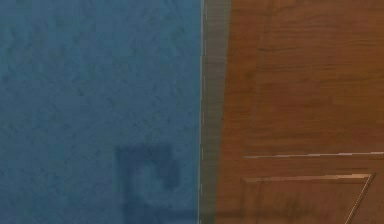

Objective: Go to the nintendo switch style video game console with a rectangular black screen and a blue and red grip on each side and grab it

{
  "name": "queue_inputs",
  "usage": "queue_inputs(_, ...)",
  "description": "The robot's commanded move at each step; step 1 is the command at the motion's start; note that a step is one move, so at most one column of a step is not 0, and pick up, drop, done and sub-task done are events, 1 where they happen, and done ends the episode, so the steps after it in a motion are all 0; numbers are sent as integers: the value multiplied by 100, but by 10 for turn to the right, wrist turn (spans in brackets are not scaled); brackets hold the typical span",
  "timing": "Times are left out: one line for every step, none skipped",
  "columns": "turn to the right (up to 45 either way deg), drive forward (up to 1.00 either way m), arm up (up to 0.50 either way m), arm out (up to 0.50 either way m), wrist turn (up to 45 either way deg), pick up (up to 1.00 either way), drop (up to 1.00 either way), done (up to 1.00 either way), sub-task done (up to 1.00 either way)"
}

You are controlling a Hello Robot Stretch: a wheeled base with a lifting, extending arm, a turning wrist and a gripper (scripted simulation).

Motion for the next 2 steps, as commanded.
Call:
queue_inputs(0,0,0,0,270,0,0,0,0)
queue_inputs(0,0,-30,0,0,0,0,0,0)
